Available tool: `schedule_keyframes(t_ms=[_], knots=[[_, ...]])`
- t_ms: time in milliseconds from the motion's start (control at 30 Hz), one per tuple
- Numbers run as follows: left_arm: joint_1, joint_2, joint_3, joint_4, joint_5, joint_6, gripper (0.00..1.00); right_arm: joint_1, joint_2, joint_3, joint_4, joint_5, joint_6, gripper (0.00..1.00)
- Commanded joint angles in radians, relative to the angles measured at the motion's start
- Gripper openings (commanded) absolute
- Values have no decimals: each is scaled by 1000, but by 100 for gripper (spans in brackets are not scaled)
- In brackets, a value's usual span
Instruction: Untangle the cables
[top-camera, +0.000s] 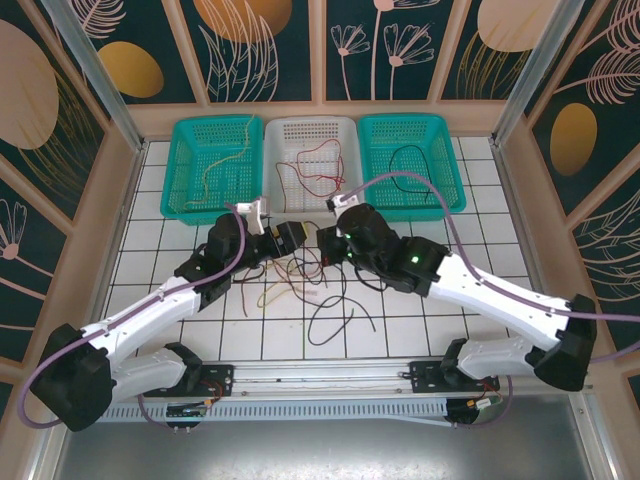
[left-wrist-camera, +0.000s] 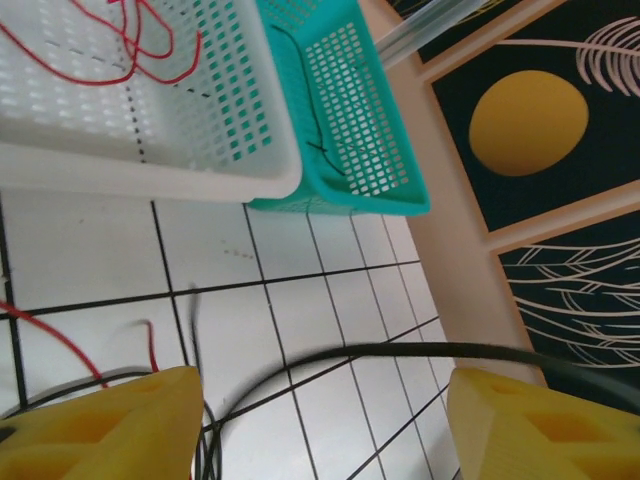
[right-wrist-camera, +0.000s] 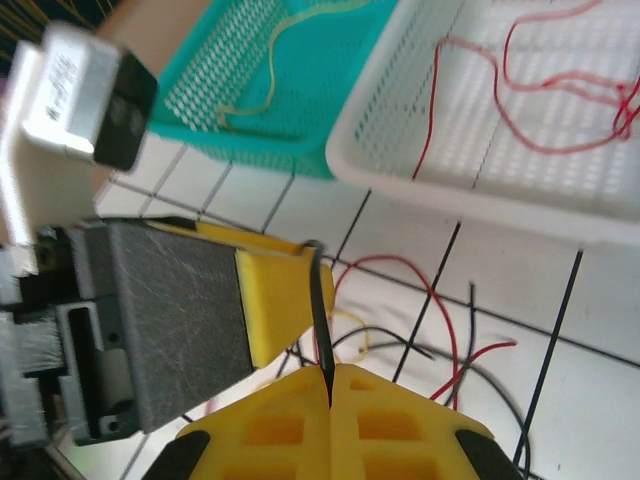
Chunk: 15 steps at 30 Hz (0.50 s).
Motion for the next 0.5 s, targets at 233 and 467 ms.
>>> schedule_keyframes(t_ms=[233,467], knots=[[4,21,4,133,93,-11,68,6,-199,72,93,100,-40,0],[1,-28,15,183,96,5,58,2,-220,91,89,102,-47,0]])
